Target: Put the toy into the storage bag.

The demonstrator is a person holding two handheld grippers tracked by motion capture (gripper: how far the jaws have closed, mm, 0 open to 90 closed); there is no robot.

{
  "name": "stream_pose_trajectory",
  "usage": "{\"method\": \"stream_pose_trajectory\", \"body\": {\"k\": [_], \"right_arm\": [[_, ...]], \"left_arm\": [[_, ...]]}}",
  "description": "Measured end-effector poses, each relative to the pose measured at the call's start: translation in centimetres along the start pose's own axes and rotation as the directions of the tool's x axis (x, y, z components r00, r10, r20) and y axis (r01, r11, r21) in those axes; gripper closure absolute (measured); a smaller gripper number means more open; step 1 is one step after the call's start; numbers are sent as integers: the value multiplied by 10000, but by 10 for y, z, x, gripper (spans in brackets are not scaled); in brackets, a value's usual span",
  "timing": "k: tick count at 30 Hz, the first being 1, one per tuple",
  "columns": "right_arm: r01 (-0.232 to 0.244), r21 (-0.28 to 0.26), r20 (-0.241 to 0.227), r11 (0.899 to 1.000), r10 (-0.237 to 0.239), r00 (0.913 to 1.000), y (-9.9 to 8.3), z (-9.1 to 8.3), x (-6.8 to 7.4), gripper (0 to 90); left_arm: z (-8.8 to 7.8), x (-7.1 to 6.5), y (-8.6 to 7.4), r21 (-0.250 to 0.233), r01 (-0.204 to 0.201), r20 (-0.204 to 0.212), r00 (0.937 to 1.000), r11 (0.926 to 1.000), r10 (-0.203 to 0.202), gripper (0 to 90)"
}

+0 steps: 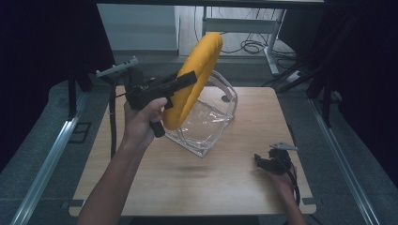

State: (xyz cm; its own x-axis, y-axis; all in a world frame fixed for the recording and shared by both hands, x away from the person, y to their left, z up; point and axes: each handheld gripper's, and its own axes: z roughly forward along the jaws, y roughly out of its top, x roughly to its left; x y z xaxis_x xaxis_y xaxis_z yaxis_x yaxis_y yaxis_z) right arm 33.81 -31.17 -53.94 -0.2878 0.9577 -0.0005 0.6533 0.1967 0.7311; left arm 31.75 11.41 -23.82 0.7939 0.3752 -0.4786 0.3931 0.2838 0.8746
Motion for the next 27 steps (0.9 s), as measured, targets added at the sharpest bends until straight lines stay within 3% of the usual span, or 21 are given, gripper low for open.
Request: {"method": "stream_pose_trajectory", "body": {"k": [11,27], "right_arm": [[3,-5,-8,10000,-3,10000,0,0,0,220],[-3,14,-35,10000,4,10000,0,0,0,220]], "left_arm": [[15,4,-11,75,2,-160,9999,10000,-1,504],[33,23,-31,179,408,-478,9981,9990,-399,504]]}}
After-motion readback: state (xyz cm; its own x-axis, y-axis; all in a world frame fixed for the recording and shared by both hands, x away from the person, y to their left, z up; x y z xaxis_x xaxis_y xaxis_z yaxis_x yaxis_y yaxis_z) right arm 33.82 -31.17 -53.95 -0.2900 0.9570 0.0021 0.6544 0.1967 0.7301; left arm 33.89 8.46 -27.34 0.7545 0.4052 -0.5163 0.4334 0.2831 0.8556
